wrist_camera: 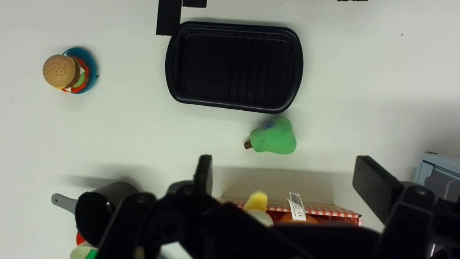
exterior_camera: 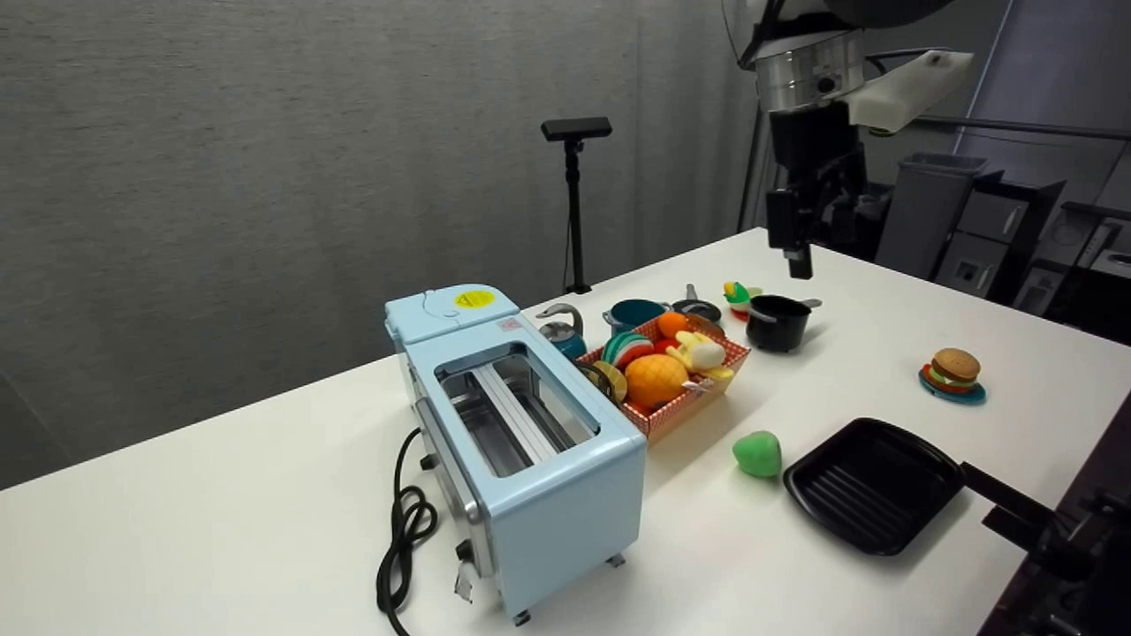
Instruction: Pick up the banana plush toy and put it on top of the toaster
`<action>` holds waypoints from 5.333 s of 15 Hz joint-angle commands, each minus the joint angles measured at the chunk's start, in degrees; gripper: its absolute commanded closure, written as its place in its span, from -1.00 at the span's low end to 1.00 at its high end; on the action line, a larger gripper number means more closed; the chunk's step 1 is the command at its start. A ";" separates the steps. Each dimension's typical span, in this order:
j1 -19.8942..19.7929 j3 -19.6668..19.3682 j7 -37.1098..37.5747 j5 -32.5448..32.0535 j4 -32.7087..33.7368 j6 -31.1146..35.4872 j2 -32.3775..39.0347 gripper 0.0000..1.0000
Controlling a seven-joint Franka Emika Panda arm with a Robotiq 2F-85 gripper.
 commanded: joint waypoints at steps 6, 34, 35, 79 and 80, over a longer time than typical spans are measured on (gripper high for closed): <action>2.23 -1.24 -6.87 -1.96 12.69 -0.57 12.41 -1.00; 2.52 -3.91 -12.51 -5.47 16.63 14.09 23.36 -1.00; 2.31 -3.98 -13.62 -5.17 17.24 14.54 24.47 -1.00; -2.40 -4.43 -21.17 3.04 28.90 13.25 40.26 0.03; -2.39 -4.45 -21.08 3.07 28.78 13.28 40.19 0.16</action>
